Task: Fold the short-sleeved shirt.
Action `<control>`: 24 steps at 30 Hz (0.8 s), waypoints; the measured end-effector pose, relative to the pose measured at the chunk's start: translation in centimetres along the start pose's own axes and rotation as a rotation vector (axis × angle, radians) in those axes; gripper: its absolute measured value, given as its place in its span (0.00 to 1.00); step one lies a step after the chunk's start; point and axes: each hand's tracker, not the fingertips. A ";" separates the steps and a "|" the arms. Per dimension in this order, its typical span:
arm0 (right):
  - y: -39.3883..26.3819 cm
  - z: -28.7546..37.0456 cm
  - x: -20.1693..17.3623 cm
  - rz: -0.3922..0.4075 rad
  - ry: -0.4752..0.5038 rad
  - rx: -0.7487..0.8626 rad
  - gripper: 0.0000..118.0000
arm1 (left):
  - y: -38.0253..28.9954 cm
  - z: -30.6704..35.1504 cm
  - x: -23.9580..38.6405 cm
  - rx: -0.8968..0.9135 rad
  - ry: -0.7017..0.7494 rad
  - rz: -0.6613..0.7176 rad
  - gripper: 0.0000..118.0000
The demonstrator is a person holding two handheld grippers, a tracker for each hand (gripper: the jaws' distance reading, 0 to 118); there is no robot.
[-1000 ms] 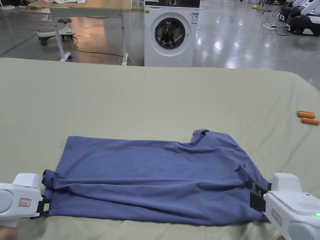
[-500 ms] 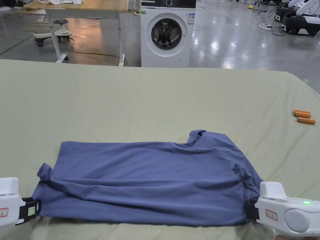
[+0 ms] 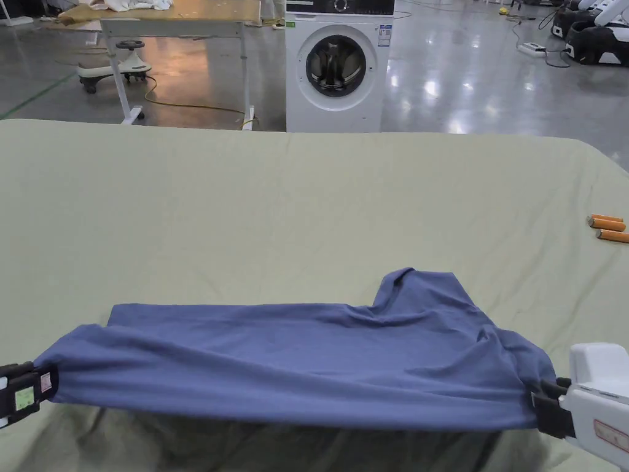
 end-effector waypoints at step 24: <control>-8.5 -0.6 -3.0 0.045 -0.113 -0.126 0.48 | -11.2 -3.1 -0.7 -0.218 0.078 -0.006 0.17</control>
